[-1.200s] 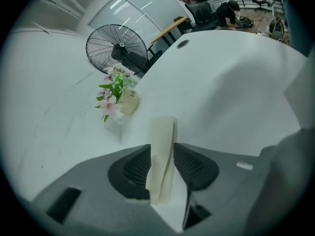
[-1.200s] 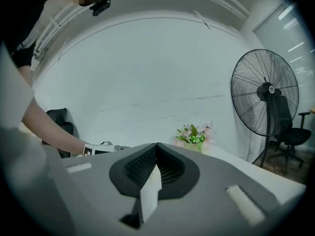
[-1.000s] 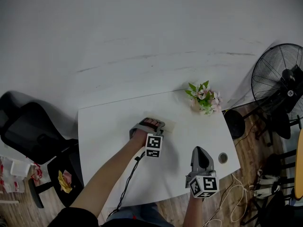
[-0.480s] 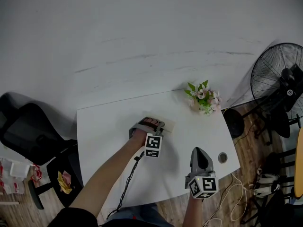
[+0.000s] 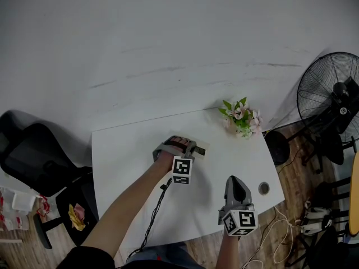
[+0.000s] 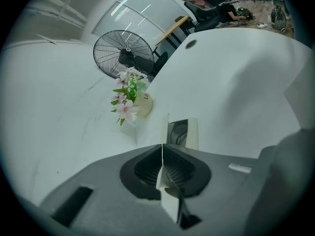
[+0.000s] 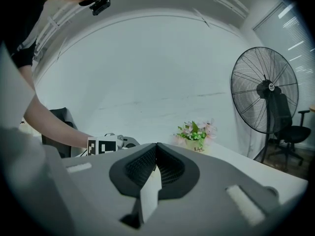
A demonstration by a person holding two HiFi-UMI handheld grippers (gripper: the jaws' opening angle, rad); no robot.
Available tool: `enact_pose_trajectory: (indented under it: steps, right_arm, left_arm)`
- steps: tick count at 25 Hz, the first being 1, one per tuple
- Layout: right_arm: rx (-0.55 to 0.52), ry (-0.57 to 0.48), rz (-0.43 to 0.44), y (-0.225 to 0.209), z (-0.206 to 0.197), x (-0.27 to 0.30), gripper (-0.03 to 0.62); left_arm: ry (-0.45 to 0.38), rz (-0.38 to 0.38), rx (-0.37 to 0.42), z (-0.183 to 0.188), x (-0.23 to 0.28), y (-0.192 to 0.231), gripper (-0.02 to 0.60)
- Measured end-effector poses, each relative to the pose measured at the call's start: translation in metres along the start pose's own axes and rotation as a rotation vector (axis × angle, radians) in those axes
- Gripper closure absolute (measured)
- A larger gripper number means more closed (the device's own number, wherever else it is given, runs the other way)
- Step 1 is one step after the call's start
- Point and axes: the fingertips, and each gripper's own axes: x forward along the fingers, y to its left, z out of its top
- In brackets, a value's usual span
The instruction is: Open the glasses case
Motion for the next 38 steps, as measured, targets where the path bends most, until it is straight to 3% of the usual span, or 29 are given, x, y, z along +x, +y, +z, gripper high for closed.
enact_pose_trajectory:
  steps: [7,13,20,24,38]
  right_arm:
    - [0.002,0.008,-0.001,0.004,-0.004,-0.002,0.583]
    - [0.013,0.003,-0.009,0.002,-0.005,-0.003,0.583]
    - [0.012,-0.004,0.011,0.011,-0.001,0.000,0.583]
    - [0.009,-0.001,0.015,0.015,-0.002,-0.001,0.583]
    - [0.007,0.002,-0.010,0.008,-0.003,-0.005,0.583]
  left_arm:
    - [0.011,0.025,-0.011,-0.005,0.006,0.022,0.568]
    - [-0.002,0.005,-0.036,-0.005,-0.005,0.009,0.572]
    - [0.003,-0.089,-0.032,-0.005,-0.011,-0.029,0.489]
    - [0.024,-0.117,0.020,-0.007,-0.004,-0.042,0.462]
    - [0.033,-0.117,0.060,-0.012,0.004,-0.041,0.491]
